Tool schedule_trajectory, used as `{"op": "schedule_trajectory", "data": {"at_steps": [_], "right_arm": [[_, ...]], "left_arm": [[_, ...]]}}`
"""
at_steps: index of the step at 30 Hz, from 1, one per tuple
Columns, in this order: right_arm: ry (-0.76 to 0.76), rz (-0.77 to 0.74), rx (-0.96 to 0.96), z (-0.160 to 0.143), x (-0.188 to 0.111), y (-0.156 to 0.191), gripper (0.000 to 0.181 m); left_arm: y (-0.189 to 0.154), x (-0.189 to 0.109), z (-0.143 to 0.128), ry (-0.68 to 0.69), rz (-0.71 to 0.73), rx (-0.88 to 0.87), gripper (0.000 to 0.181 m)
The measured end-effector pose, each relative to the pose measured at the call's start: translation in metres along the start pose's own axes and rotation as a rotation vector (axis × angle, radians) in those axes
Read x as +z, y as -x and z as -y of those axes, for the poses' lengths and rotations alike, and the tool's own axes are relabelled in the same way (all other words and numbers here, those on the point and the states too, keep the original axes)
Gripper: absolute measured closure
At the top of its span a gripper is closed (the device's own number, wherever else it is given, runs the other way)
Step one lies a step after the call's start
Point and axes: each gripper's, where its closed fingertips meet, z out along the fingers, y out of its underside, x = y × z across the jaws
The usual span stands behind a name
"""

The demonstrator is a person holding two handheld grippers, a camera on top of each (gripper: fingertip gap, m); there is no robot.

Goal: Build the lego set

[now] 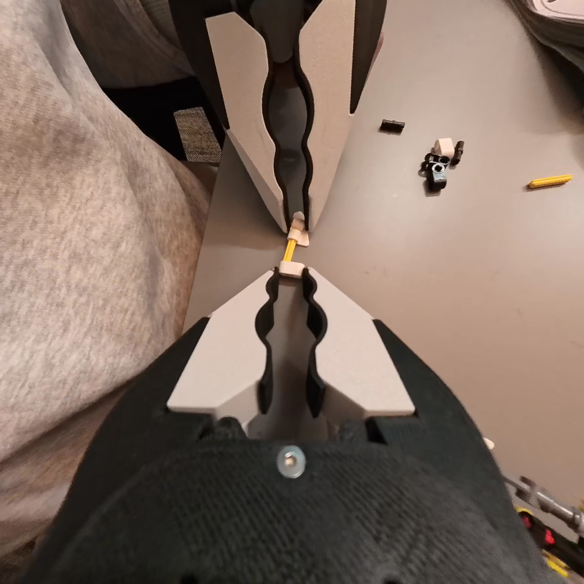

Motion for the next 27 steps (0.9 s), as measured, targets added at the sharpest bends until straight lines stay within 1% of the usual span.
{"op": "schedule_trajectory", "data": {"at_steps": [4, 27], "right_arm": [[-0.001, -0.005, 0.005, -0.0021, -0.0026, -0.0002, 0.168], [-0.003, 0.018, 0.027, -0.0020, -0.0050, -0.0014, 0.168]], "left_arm": [[0.0001, -0.0007, -0.0001, 0.000, 0.000, -0.026, 0.172], [-0.0054, -0.0006, 0.0024, 0.001, -0.009, -0.032, 0.172]]}}
